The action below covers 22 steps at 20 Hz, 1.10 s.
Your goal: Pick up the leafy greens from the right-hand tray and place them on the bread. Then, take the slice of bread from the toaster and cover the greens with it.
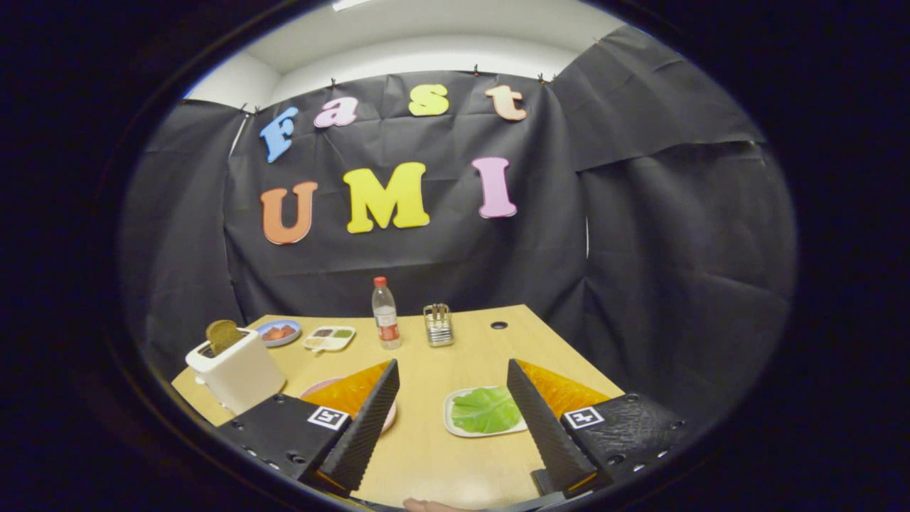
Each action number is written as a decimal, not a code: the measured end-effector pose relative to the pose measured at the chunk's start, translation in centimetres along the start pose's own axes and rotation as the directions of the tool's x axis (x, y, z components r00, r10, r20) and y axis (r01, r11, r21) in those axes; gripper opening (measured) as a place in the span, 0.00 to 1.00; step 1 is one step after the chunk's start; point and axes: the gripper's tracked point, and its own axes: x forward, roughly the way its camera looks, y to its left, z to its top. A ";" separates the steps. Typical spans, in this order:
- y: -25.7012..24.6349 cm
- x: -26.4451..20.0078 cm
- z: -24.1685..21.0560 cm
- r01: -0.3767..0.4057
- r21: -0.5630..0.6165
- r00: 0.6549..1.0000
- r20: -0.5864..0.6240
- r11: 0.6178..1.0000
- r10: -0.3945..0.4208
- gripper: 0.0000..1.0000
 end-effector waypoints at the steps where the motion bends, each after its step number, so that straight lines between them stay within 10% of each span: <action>1: -0.7 1.1 -0.3 0.008 0.005 1.000 -0.019 1.000 -0.008 0.94; 22: -10.1 18.8 -13.0 0.129 0.040 0.866 -0.491 0.991 -0.092 0.96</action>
